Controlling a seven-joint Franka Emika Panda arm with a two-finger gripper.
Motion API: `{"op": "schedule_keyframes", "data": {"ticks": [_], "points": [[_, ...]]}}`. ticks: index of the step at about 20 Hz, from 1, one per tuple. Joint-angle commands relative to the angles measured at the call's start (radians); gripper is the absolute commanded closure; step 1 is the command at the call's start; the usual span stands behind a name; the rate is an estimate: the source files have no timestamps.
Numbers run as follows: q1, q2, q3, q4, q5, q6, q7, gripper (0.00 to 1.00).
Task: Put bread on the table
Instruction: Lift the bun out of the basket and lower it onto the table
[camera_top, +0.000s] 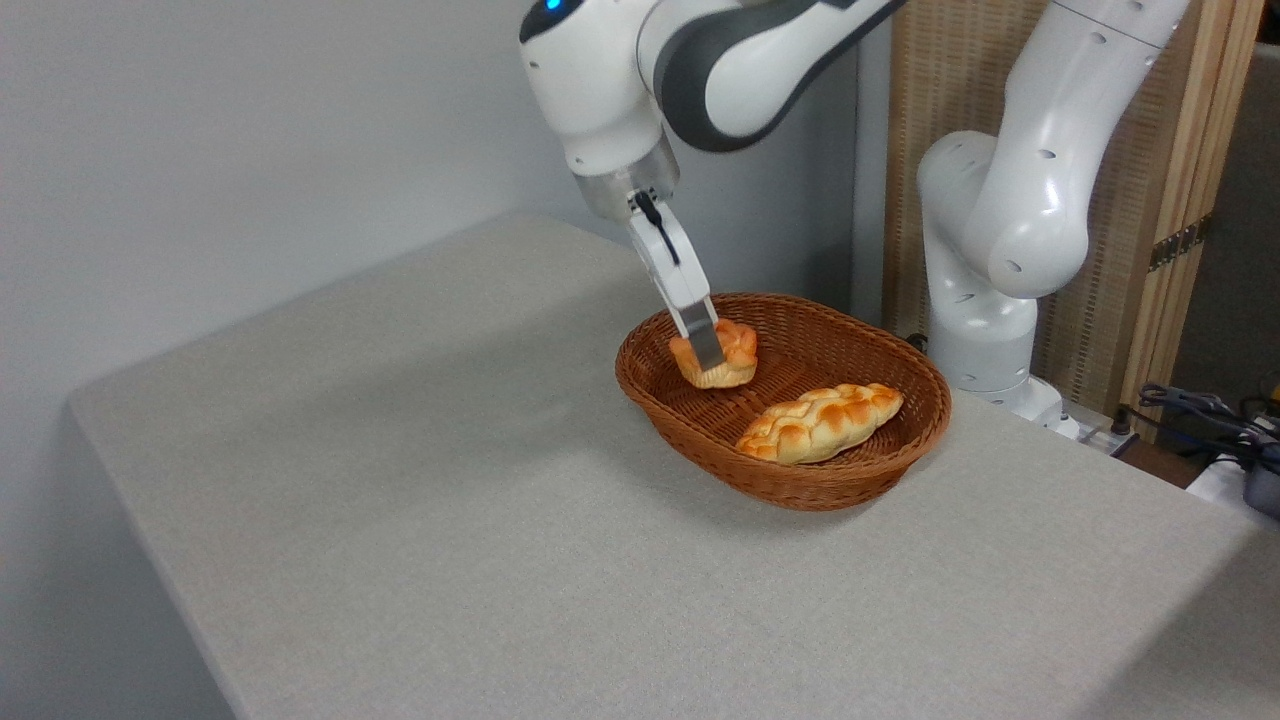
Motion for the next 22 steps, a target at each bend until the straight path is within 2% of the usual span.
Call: {"op": "schedule_keyframes", "data": {"ticks": [1,4,6,8,10,12,13,14,15,18,22], "points": [[-0.010,0.000,0.077,0.186,0.017,-0.123,0.011,0.57],[-0.022,0.038,0.158,0.316,0.023,-0.124,0.017,0.51],[-0.029,0.126,0.169,0.405,0.026,-0.108,0.044,0.50],[-0.029,0.196,0.170,0.427,0.026,-0.042,0.063,0.50],[-0.029,0.274,0.170,0.425,0.026,0.074,0.063,0.47],[-0.029,0.337,0.170,0.425,0.023,0.181,0.052,0.38],[-0.029,0.368,0.170,0.425,0.023,0.214,0.051,0.28],[-0.029,0.397,0.170,0.427,0.019,0.248,0.049,0.11],[-0.029,0.425,0.169,0.427,0.014,0.289,0.049,0.00],[-0.029,0.488,0.155,0.427,0.002,0.386,0.050,0.00],[-0.030,0.491,0.150,0.427,-0.021,0.393,0.052,0.00]]}}
